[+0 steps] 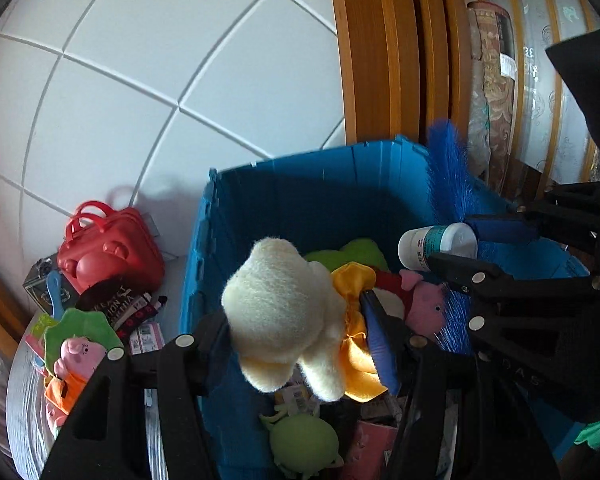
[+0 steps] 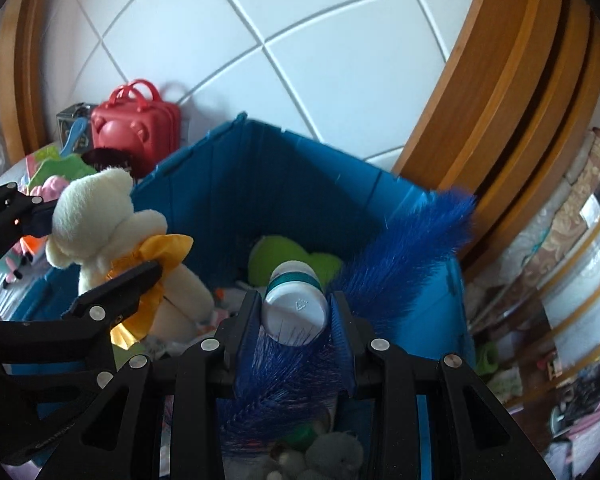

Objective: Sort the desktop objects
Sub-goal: 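Carry both held items into the blue crate and open both grippers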

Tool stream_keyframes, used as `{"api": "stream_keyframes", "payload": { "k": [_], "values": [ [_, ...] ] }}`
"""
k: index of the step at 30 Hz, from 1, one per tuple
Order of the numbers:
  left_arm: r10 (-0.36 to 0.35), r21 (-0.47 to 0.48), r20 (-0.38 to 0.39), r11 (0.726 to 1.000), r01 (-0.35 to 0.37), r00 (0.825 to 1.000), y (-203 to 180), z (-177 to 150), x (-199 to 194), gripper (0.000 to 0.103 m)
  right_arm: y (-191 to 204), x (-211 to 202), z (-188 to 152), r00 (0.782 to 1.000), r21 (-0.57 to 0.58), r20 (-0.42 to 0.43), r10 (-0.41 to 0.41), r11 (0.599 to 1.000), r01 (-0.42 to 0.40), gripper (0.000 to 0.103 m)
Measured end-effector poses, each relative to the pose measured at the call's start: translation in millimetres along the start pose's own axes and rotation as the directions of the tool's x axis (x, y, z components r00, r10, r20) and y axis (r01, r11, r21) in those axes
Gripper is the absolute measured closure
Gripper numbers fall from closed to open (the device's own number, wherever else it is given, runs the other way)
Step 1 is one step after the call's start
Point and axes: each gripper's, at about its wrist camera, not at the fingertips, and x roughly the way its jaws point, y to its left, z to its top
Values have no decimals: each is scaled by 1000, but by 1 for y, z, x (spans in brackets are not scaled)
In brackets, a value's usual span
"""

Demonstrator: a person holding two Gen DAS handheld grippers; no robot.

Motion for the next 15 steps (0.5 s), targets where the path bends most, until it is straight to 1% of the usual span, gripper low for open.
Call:
{"api": "stream_keyframes", "payload": {
  "k": [2,3,5,7,8,11,15],
  "values": [
    [7,-2,-40,1000,-7,999,-2,-3,5,45,2,8,-6,1000,-16,-30,4,1000,-5,69],
    [9,-6,-46,1000,-9,999,-2,-3,5,44,4,11,-9,999,-27,-47,4,1000,-5,69],
    [33,6,-64,999,-33,997,-4,-4,7,39,5,18,-16,997,-40,-76,9,999,-12,69],
    [41,9,-89,999,-40,995,-7,-5,10,38,5,23,-20,995,-46,-101,13,999,-17,69],
    [36,2,-91,999,-36,995,-7,-5,10,38,5,25,-22,994,-47,-109,15,999,-20,69],
    [46,1,-90,999,-46,995,-8,-7,8,26,8,28,-27,992,-44,-119,27,999,-32,69],
    [39,-1,-87,999,-39,995,-11,-10,4,25,7,28,-32,992,-43,-128,21,999,-26,69]
  ]
}}
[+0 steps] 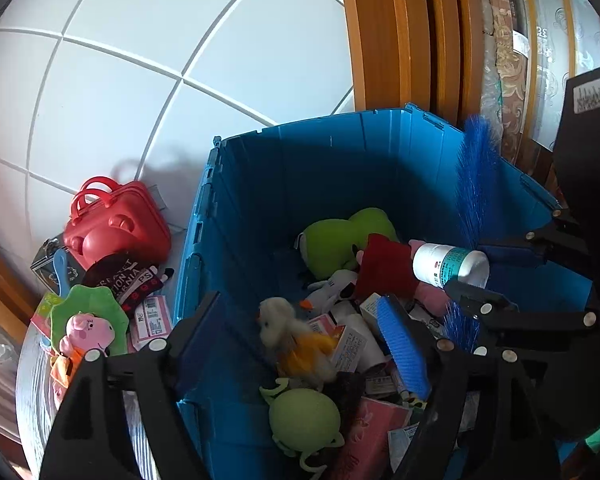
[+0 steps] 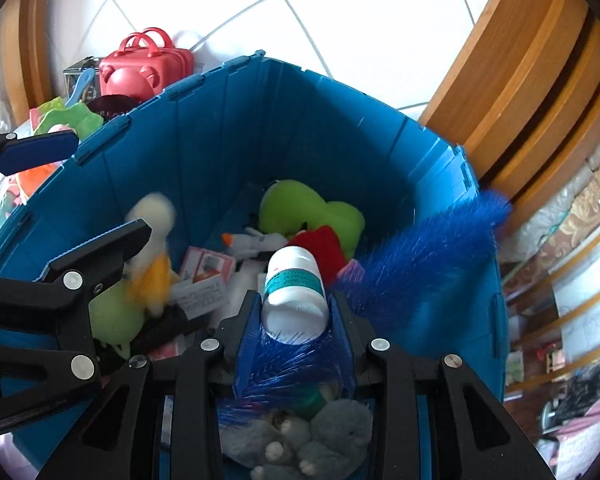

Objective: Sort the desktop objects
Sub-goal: 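Carry both held items into the blue crate and open both grippers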

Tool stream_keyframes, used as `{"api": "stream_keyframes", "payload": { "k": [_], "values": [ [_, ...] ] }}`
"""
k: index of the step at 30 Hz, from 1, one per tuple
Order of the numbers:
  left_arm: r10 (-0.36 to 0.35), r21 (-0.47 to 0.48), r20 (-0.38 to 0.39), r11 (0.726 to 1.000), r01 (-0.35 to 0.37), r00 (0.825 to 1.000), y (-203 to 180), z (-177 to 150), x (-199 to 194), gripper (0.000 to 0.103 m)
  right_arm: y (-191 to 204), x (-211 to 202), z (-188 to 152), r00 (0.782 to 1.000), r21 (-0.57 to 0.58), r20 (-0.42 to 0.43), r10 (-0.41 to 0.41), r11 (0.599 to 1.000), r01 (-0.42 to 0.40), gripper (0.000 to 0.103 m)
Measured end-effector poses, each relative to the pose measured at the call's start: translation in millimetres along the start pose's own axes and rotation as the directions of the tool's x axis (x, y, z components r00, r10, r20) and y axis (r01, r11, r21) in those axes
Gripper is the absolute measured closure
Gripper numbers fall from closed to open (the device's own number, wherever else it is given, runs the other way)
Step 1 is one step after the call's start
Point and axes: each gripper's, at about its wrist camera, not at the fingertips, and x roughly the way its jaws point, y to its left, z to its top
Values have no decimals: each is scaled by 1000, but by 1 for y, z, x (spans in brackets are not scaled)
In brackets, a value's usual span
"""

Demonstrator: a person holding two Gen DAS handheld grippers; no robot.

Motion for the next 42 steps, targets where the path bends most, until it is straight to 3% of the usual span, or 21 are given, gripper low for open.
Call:
{"api": "stream_keyframes", "payload": {
  "k": [13,15,17,27,34,42],
  "values": [
    [-18,-11,6,1000,18,1000,6,-14,-9,25,6,-7,-10,1000,-22,-21,-8,1000,8,66],
    [-24,-11,3,1000,24,1000,6,-16,-10,25,5,-9,-13,1000,-12,-22,-9,1000,9,59],
    [-32,-9,5,999,32,999,6,-18,-11,25,4,-12,-18,1000,-2,-24,-20,1000,20,42],
    [-81,-4,52,997,81,995,8,-34,-34,25,-2,-37,-45,999,70,7,-32,997,31,2],
    [-102,-13,134,994,105,986,20,-54,-62,23,7,-61,-69,998,122,59,-31,992,23,0],
    [-91,-32,242,994,102,966,45,-75,-97,4,31,-86,-90,989,194,129,-71,980,45,0]
  ]
}}
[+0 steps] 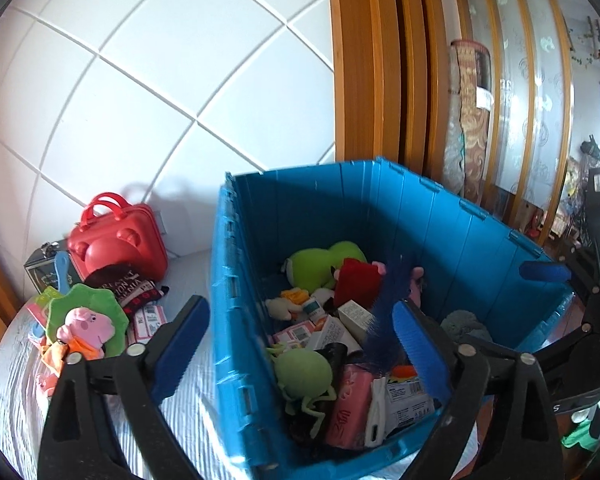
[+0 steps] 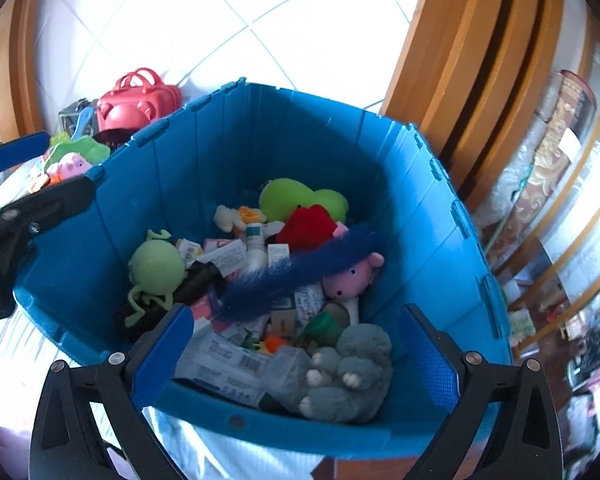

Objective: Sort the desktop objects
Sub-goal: 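Carry both held items into the blue crate and open both grippers, then move both grippers back over the remaining pile of toys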

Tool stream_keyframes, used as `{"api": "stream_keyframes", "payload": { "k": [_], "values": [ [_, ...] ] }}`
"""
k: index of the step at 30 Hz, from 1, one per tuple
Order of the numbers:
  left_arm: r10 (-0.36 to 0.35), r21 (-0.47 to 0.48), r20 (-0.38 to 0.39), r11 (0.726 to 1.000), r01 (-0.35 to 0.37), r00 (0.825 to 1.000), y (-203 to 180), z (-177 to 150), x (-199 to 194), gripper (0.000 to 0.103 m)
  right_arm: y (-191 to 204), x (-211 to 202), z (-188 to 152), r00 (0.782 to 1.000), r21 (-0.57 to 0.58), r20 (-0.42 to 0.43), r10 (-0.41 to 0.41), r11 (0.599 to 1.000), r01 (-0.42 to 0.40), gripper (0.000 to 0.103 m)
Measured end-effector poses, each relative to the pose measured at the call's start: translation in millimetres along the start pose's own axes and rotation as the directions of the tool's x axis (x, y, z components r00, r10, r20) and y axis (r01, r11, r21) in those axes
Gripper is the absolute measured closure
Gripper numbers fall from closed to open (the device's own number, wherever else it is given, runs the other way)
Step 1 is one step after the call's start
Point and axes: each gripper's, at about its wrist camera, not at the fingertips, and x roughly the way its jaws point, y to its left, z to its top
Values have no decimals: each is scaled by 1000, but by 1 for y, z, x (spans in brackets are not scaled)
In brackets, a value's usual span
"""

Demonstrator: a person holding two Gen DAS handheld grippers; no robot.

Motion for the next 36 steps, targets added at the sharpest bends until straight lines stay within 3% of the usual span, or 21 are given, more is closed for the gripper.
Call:
{"api": "stream_keyframes", "payload": {
  "k": [10,22,29,36],
  "values": [
    [56,-44,37,998,-55,998,72,-15,-28,3,56,-22,15,997,43,80,17,999,-21,0],
    [184,-123,-13,975,-184,983,208,-53,-47,3,178,-39,60,967,22,218,135,990,-143,0],
    [275,-176,-110,940,-291,955,295,-91,-48,3,265,-19,79,950,-36,198,240,971,-238,0],
    [316,-229,-207,904,-360,926,366,-131,-47,3,332,25,85,948,-48,95,305,952,-302,0]
  ]
}}
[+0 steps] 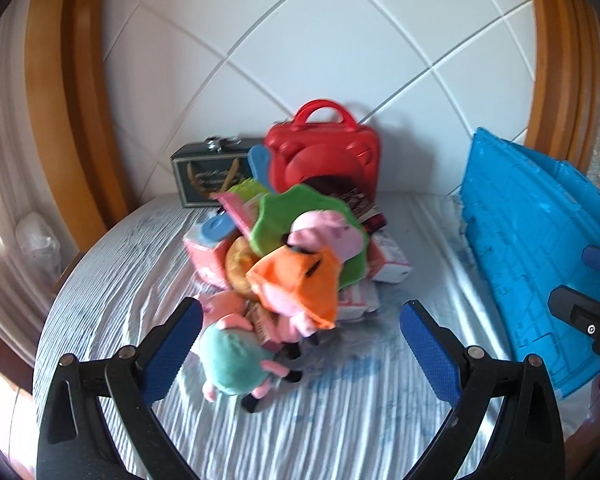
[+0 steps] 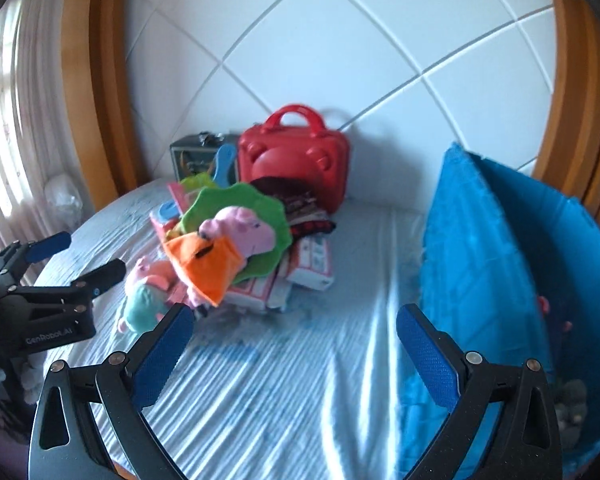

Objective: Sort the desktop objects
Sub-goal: 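Move both grippers back over the remaining pile of toys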

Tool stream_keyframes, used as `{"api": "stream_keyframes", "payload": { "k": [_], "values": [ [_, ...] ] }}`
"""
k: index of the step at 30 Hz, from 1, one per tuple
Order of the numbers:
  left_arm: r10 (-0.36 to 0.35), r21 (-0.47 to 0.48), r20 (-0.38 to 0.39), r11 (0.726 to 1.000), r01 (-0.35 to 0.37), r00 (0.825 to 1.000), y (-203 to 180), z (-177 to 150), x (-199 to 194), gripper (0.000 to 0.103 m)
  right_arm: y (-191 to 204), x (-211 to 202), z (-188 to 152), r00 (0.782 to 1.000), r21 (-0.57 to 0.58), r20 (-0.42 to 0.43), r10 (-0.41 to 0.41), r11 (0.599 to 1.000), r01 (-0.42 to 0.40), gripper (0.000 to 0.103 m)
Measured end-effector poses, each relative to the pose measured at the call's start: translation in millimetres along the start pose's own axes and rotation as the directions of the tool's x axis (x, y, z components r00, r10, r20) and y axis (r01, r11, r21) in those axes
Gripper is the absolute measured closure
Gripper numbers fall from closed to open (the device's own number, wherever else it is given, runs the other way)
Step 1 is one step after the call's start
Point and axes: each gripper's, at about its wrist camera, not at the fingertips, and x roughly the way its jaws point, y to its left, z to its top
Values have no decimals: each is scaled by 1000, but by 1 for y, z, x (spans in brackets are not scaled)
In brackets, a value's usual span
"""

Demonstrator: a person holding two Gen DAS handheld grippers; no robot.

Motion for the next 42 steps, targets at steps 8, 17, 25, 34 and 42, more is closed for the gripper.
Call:
{"api": "stream_keyframes", "payload": {
  "k": [8,17,25,34,42],
  "values": [
    [75,-89,-146,992,-89,986,73,-32,52,3,19,74,-7,990,30,-135,41,999,-38,0],
    [152,-166,-347,961,-220,926,131,-82,120,3,17,154,-32,952,24,-300,55,998,-50,0],
    [157,-128,-385,967,-221,909,169,-91,139,3,64,197,-41,919,48,-364,155,988,-148,0],
    [15,-70,-405,996,-47,914,212,-114,162,3,161,222,-58,915,100,-370,159,986,-131,0],
    [-36,47,-356,997,56,934,218,-111,152,3,181,203,-72,936,241,-330,124,970,-43,0]
  ]
}}
